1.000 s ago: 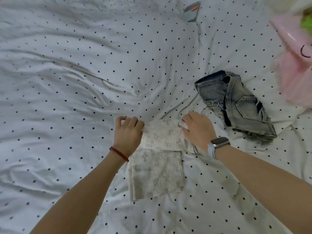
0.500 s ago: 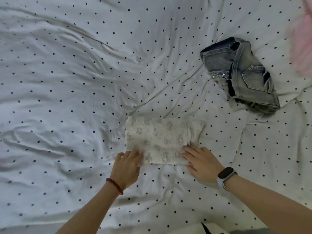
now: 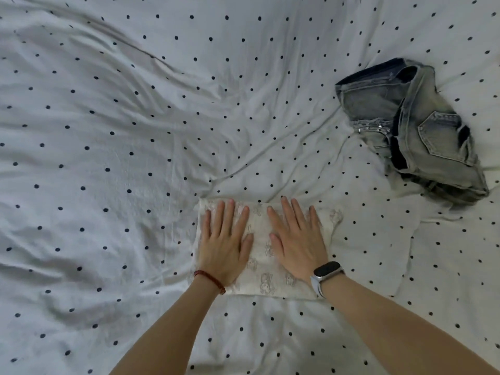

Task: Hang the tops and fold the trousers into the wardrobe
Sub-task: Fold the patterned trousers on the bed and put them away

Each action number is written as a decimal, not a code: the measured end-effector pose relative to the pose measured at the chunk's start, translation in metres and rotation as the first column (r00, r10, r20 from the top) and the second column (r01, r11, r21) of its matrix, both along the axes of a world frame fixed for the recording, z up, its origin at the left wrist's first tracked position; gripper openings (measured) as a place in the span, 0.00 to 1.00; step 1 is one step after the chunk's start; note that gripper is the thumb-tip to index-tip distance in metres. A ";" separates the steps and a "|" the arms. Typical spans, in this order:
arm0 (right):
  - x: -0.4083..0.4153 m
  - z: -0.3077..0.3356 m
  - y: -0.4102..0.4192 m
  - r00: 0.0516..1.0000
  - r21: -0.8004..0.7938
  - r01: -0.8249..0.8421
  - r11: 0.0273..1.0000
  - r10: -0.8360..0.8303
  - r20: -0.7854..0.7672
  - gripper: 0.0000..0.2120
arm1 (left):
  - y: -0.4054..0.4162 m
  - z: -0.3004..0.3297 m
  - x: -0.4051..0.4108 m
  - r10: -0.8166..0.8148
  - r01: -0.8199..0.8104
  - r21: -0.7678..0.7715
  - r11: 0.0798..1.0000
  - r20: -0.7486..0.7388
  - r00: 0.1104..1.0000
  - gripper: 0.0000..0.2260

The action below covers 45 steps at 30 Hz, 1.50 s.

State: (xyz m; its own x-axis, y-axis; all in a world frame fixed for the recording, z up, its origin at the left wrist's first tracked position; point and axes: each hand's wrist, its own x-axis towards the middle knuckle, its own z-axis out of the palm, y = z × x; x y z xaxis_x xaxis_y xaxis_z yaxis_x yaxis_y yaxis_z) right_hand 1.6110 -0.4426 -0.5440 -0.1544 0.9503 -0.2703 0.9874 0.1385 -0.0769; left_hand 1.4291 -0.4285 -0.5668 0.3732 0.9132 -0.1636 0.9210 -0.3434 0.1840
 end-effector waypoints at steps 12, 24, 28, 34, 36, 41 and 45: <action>0.001 -0.001 0.016 1.000 -0.052 0.020 0.998 -0.020 -0.010 0.23 | 0.004 0.001 0.003 0.055 -0.056 -0.021 0.998 -0.076 0.996 0.24; 0.013 0.031 0.088 0.994 -0.501 -0.108 0.859 0.082 -0.072 0.30 | -0.035 0.047 -0.011 0.628 -0.650 -0.255 0.716 -0.172 0.759 0.40; 0.011 0.044 0.069 0.989 -0.412 -0.143 0.900 0.145 -0.027 0.25 | -0.026 0.048 -0.013 0.525 -0.534 -0.188 0.824 -0.100 0.845 0.44; 0.013 0.070 0.034 0.936 -0.177 -0.351 0.920 0.349 -0.044 0.17 | 0.017 0.080 -0.008 -0.014 -0.001 -0.078 0.997 -0.199 0.980 0.54; 0.015 0.075 0.027 0.906 -0.085 -0.423 0.902 0.422 -0.031 0.15 | 0.035 0.095 0.000 -0.194 0.127 -0.254 0.959 -0.258 0.946 0.47; 0.033 0.079 0.028 0.950 -0.235 -0.306 0.923 0.278 -0.143 0.26 | 0.052 0.107 -0.008 -0.242 0.143 -0.336 0.931 -0.276 0.930 0.16; 0.053 0.072 0.028 0.979 -0.364 -0.204 0.909 0.178 -0.103 0.31 | 0.040 0.104 -0.025 -0.027 0.008 -0.288 0.958 -0.060 0.998 0.13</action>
State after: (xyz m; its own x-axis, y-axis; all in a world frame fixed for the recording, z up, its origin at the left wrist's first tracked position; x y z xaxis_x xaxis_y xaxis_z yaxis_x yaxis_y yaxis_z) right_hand 1.6639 -0.4149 -0.4722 -0.3524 0.7344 -0.5801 0.9358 0.2728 -0.2233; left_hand 1.4038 -0.3888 -0.4631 0.3693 0.8175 -0.4419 0.9281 -0.3006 0.2195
